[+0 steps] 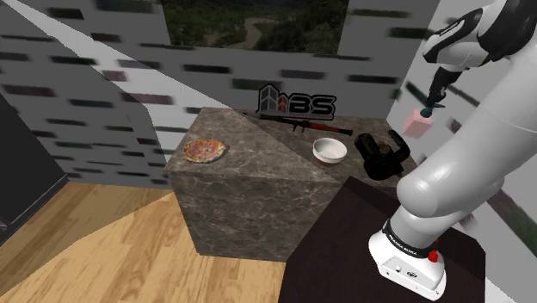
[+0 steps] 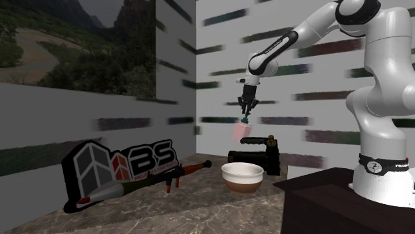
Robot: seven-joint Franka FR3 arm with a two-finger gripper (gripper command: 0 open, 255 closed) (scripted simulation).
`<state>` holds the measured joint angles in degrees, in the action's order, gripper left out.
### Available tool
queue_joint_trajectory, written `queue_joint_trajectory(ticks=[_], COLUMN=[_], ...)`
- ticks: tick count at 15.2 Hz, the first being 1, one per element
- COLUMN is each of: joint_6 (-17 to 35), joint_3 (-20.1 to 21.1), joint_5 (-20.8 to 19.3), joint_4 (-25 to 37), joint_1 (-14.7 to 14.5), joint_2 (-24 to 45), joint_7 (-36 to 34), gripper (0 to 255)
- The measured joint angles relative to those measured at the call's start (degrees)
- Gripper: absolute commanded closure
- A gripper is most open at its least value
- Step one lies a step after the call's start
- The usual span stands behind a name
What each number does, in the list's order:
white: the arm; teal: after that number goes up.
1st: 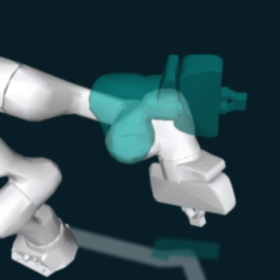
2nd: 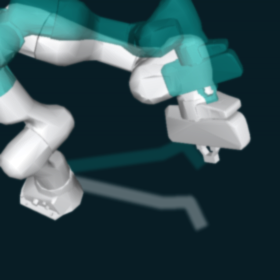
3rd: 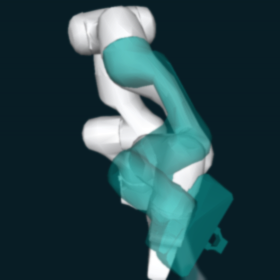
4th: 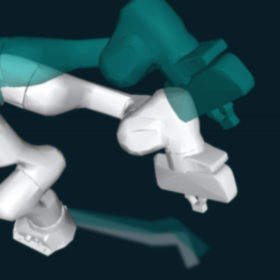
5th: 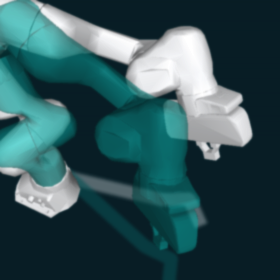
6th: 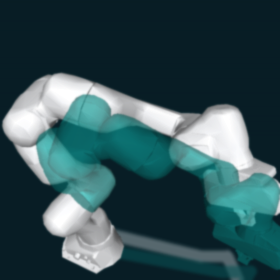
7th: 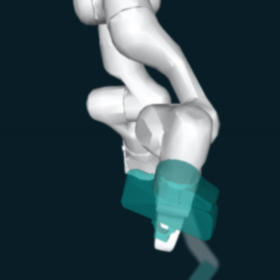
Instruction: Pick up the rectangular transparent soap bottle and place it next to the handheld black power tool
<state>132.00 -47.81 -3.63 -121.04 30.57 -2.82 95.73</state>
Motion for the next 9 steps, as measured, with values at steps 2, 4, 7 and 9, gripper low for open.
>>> queue_joint_trajectory(ticks=[2,4,7,9], joint_6=[1.4,2.8,5.2,6.7], joint_3=[-0.1,-0.3,-0.5,-0.5], joint_5=[0.8,1.8,3.4,4.6], joint_4=[-0.8,-1.6,-2.9,-3.7], joint_1=[0.0,0.0,0.1,0.2], joint_2=[0.8,1.8,3.3,4.4], joint_7=[0.5,1.1,2.3,3.1], gripper=[255,255,255,255])
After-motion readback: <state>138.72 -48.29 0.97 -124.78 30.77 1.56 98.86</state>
